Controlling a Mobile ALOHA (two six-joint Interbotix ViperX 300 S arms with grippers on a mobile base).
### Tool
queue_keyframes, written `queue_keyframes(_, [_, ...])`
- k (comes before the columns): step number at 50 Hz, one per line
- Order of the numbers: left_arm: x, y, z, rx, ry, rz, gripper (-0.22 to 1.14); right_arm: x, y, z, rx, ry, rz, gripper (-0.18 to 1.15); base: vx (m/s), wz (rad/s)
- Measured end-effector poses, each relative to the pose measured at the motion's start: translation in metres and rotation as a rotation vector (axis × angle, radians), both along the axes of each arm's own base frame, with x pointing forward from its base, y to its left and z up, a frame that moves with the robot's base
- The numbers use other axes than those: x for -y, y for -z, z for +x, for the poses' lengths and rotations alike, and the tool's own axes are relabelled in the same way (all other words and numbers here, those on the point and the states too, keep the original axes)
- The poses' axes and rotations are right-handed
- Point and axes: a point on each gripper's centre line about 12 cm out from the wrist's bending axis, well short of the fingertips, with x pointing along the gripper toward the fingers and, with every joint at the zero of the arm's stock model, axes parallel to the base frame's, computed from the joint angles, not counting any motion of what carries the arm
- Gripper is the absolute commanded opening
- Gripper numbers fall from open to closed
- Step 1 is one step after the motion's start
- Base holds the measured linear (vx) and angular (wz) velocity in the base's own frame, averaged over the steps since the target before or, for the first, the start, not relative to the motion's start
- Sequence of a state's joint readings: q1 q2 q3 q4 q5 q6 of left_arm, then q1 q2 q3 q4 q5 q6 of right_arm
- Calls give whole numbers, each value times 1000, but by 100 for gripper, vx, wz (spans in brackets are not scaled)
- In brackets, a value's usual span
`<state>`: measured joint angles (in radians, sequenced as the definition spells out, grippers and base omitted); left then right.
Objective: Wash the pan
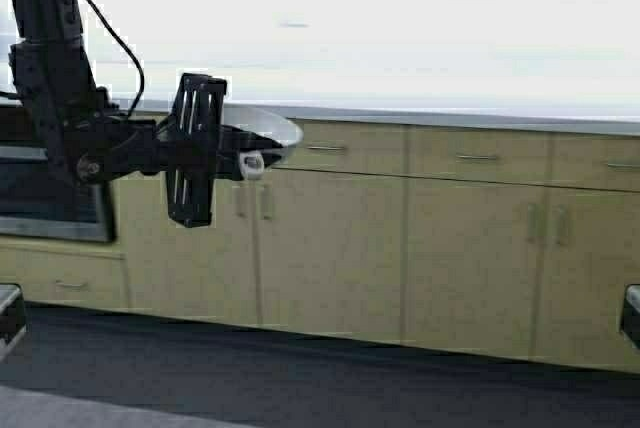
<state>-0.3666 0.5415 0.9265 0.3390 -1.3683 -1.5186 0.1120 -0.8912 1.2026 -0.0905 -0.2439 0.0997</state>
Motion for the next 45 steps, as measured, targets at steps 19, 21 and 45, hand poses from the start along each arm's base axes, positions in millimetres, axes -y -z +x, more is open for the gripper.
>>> queue_keyframes(19, [0,-1,-2,-1,3,1,2,0,1,1,0,-2,-10,6,21,50])
queue_keyframes(21, [-1,-1,-1,-2,-6,0,2,0,0,1,2,-2,-14,6,25,60])
queue_keyframes(45, [-4,1,-3,-11,-24,6,2,-2,2,7,-21,-8,-21,6,26,64])
